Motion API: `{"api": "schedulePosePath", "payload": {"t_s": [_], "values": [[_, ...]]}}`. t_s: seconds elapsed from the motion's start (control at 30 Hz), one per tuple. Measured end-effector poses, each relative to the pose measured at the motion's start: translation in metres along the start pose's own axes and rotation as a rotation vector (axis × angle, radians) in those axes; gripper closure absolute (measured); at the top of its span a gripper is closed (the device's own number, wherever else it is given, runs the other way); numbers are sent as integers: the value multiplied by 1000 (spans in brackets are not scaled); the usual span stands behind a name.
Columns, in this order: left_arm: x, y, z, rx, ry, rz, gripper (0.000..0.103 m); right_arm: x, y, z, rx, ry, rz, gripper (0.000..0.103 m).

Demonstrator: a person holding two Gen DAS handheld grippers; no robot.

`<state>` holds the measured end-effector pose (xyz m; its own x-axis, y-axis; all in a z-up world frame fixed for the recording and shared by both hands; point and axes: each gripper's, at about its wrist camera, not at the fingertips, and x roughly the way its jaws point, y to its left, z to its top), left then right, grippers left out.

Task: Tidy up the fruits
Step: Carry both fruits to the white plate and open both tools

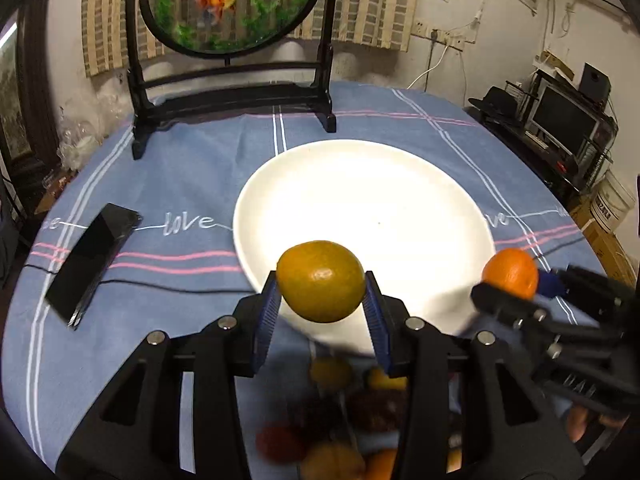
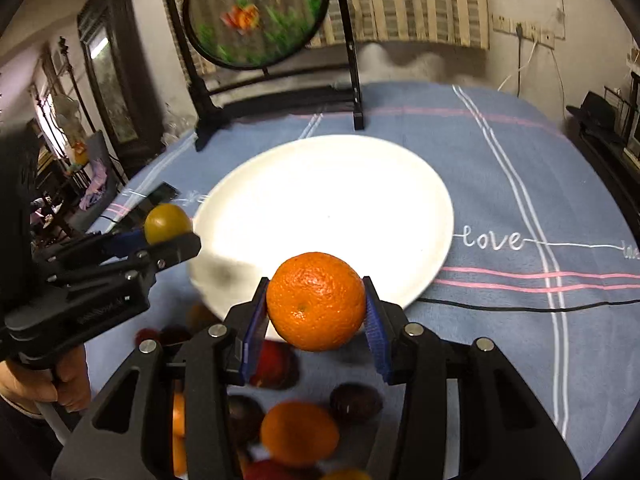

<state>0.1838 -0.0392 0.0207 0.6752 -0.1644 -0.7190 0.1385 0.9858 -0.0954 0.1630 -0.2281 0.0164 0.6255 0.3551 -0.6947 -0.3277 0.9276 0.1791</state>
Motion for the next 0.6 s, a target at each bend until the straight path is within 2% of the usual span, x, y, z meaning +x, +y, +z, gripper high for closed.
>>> {"api": "schedulePosePath", "payload": {"t_s": [0.13, 0.17, 0.2, 0.27, 0.3, 0.33, 0.43, 0.6], "values": [[28, 1, -1, -17, 24, -7, 61, 17, -6, -2, 8, 7, 5, 57], [33, 1, -3, -18, 32, -7, 61, 18, -9, -2, 11, 9, 3, 54], [37, 1, -4, -23, 42, -13, 60, 19, -13, -3, 20, 4, 9, 38], [37, 4, -5, -46, 51, -53, 48, 15, -18, -3, 56, -11, 22, 33], [32, 6, -5, -65, 20, -65, 36, 11, -18, -2, 53, -24, 23, 33], [24, 9, -5, -78, -29, -45, 23, 8, -17, -2, 47, -33, 15, 33], [6, 12, -6, -79, -105, -15, 17, 2, -18, -4, 62, -36, 10, 33], [7, 10, -8, -87, -44, -63, 12, -4, -16, -7, 70, -46, 31, 33]]}}
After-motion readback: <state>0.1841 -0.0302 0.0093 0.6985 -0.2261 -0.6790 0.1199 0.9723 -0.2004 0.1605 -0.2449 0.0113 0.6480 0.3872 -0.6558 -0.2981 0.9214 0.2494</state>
